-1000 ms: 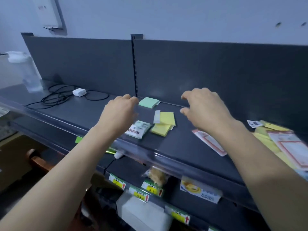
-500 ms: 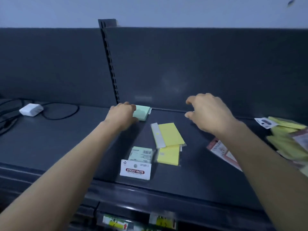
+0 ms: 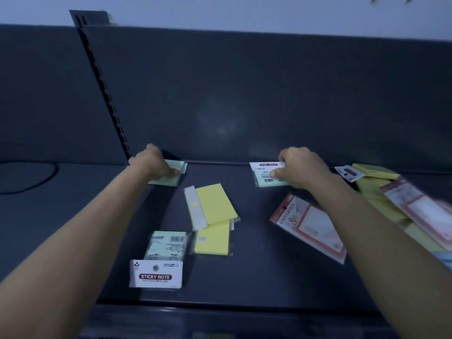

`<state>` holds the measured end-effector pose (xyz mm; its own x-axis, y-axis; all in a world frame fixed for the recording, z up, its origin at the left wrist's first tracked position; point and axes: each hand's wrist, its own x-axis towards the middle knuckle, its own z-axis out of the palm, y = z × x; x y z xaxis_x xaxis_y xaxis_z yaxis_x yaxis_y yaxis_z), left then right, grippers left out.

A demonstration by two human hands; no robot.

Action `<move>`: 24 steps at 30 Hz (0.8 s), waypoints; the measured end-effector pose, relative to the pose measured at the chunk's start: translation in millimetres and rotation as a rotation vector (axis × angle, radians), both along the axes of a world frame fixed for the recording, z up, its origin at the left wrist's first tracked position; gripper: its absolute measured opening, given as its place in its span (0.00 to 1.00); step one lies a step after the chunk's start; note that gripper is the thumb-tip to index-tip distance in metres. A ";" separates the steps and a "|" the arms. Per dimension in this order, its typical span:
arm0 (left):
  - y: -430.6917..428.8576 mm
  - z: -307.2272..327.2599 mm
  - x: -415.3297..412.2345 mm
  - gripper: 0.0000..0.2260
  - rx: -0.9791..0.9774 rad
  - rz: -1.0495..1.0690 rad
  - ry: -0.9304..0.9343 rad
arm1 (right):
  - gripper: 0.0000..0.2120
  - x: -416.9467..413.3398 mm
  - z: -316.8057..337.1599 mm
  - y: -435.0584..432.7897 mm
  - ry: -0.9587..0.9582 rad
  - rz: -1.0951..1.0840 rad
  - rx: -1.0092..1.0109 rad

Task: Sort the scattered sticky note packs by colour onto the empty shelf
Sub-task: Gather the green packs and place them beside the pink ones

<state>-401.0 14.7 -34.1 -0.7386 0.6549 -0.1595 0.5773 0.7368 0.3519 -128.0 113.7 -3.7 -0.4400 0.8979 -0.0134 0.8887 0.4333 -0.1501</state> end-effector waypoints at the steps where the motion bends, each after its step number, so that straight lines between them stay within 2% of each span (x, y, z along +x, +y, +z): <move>1: -0.4 0.1 0.3 0.42 -0.005 0.017 -0.010 | 0.17 -0.1 -3.6 5.2 0.005 -0.011 -0.035; 4: -4.3 3.5 4.5 0.39 -0.022 0.044 -0.008 | 0.20 -5.7 -16.0 19.4 0.009 -0.030 -0.138; 7: -10.9 13.7 14.4 0.27 0.116 0.011 -0.044 | 0.22 -14.9 -19.2 25.7 0.009 -0.073 -0.203; 9: -18.4 25.5 24.1 0.15 0.258 -0.043 -0.070 | 0.22 -22.1 -18.5 30.4 0.003 -0.099 -0.230; 11: -28.0 38.6 36.2 0.07 0.362 -0.097 -0.079 | 0.30 -29.0 -18.4 36.0 -0.008 -0.142 -0.288; 13: -36.8 50.5 50.0 0.05 0.423 -0.136 -0.055 | 0.41 -33.1 -18.3 38.3 0.013 -0.179 -0.356; 14: -40.5 55.2 57.0 0.05 0.451 -0.143 -0.051 | 0.43 -33.8 -17.9 38.5 0.030 -0.187 -0.363; 19: -55.1 72.6 96.6 0.07 0.539 -0.170 -0.008 | 0.29 -26.1 -16.6 34.0 0.164 -0.143 -0.251; 22: -64.7 79.2 124.6 0.07 0.561 -0.173 0.013 | 0.12 -15.7 -12.8 29.3 0.376 -0.075 -0.198; 24: -71.1 80.5 144.6 0.07 0.588 -0.168 0.007 | 0.06 -3.9 -6.4 23.0 0.513 0.002 -0.172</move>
<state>-256.4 -56.4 46.5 -0.6175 0.7391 0.2690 0.6726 0.3189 0.6678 -131.9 136.7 -10.1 -0.4303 0.9009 0.0567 0.6820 0.3656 -0.6334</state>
